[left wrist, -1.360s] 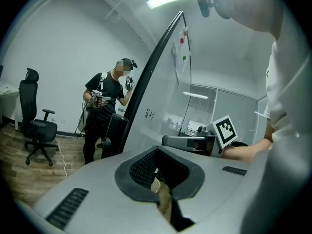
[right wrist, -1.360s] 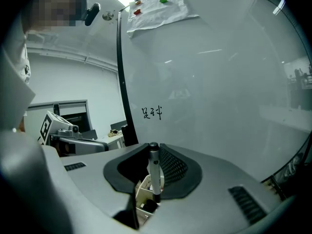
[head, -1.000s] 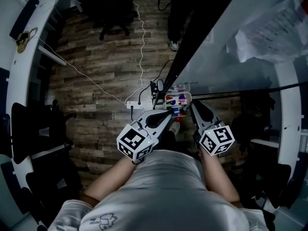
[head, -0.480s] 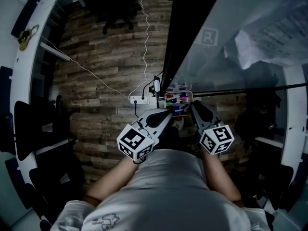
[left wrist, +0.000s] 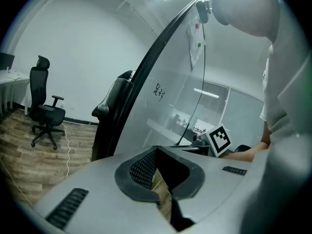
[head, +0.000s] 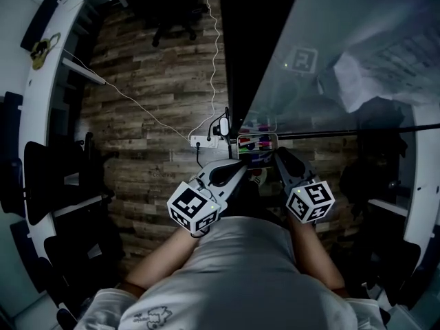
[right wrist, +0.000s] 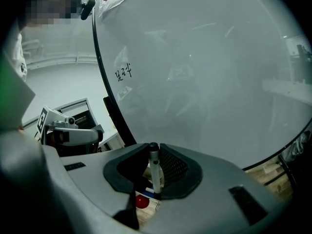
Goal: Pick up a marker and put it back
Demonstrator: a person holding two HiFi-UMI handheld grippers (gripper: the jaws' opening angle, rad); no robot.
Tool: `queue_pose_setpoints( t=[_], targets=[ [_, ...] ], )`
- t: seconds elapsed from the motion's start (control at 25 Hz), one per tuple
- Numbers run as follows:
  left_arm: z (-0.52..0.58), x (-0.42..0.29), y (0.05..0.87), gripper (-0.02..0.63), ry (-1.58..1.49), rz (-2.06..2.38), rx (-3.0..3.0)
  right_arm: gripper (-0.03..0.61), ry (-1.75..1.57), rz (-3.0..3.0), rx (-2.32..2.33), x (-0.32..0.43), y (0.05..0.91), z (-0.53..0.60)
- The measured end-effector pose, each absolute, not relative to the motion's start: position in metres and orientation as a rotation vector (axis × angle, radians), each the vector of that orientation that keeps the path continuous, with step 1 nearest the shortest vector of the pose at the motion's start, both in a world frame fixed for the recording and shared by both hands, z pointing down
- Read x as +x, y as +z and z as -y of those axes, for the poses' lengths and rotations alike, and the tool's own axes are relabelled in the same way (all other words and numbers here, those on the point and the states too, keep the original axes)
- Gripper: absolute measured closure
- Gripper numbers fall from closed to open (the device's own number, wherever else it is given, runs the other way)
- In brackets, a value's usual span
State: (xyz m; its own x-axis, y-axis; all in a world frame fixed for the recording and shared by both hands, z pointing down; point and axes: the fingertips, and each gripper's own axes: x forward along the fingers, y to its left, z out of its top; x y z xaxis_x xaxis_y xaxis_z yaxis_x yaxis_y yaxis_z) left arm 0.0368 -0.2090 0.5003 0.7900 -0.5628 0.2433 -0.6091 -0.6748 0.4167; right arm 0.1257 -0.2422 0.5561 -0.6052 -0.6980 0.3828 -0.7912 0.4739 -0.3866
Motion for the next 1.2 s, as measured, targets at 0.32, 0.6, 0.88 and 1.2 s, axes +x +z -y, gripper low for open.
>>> queue_pose_setpoints(
  t=[0.32, 0.6, 0.88, 1.2],
  targets=[
    [0.208, 0.036, 0.503, 0.609, 0.131, 0.882, 2.479, 0.502, 0.815, 2.556, 1.307, 0.129, 0.557, 0.245],
    [0.207, 0.036, 0.506, 0.609, 0.138, 0.882, 2.472, 0.502, 0.835, 2.548, 1.299, 0.129, 0.562, 0.248],
    [0.208, 0.037, 0.504, 0.609, 0.106, 0.869, 2.458, 0.494, 0.814, 2.561, 1.344, 0.133, 0.555, 0.252],
    [0.215, 0.046, 0.503, 0.609, 0.096, 0.845, 2.465, 0.488, 0.780, 2.571, 1.358, 0.140, 0.546, 0.262]
  ],
)
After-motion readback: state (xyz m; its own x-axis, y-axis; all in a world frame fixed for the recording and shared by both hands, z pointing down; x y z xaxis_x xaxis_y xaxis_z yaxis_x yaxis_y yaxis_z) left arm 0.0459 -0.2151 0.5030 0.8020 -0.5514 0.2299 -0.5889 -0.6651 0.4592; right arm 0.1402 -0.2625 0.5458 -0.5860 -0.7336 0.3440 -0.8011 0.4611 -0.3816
